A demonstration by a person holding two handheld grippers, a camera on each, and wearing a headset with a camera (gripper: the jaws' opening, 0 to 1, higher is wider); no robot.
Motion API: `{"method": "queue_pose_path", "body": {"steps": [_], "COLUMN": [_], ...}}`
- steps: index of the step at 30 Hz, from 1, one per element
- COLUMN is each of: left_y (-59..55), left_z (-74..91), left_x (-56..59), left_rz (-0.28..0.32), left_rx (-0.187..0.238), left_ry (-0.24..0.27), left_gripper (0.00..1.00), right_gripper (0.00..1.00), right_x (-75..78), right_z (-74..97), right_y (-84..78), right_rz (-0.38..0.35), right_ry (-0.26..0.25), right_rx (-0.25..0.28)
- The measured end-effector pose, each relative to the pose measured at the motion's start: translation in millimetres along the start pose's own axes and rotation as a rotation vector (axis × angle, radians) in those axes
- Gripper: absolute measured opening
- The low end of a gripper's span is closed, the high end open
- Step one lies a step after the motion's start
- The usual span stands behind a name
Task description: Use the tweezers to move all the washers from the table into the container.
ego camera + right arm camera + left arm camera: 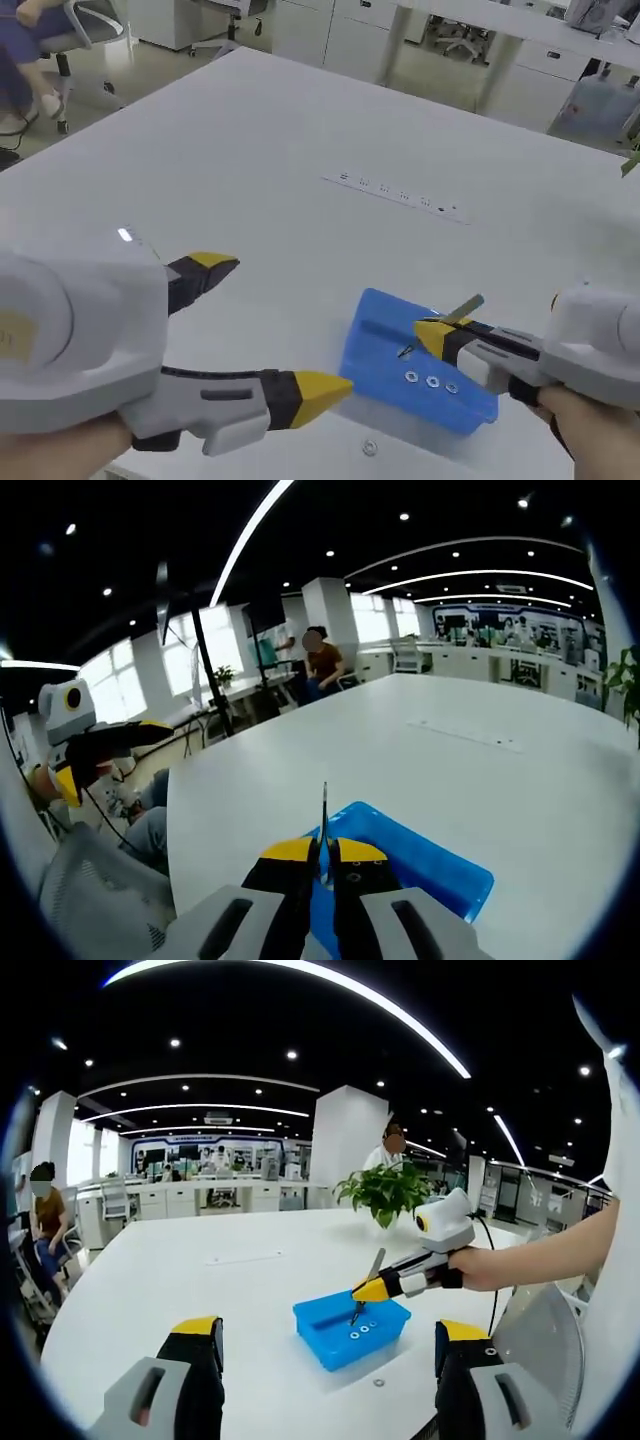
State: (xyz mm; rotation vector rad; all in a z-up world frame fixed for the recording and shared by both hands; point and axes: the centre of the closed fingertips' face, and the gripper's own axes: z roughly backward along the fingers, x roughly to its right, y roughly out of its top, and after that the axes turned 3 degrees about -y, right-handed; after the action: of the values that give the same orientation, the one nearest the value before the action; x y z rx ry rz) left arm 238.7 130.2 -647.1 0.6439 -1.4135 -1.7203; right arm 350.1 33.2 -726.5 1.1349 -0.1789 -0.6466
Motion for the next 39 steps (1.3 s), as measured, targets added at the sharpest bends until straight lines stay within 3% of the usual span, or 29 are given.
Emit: {"method": "queue_pose_path", "body": {"steps": [10,17,31,39], "left_y": [2.2,0.4,-2.7,-7.3], "left_z": [-2.6,-3.1,-5.4,-6.9], "left_x": [0.3,2.1,0.4,-0.1], "left_rz": [-0.001,0.001,0.008,0.008], "left_rx": [0.0,-0.008,-0.018,-0.034], "left_ry": [-0.004,-0.01,-0.011,-0.019], "left_gripper": [0.89,0.89,0.89,0.89], "right_gripper": [0.03,0.03,0.03,0.03], "right_x": [8.2,13.5,15.1,8.2], "right_z": [-22.8,-25.5,-27.1,-19.2], "right_y": [-22.5,-33.4,-37.4,-24.2], "right_rz": [0.005,0.019,0.012,-0.074], "right_ry": [-0.017,-0.025,-0.022,0.001], "right_rx": [-0.115,-0.154,-0.164,-0.086]}}
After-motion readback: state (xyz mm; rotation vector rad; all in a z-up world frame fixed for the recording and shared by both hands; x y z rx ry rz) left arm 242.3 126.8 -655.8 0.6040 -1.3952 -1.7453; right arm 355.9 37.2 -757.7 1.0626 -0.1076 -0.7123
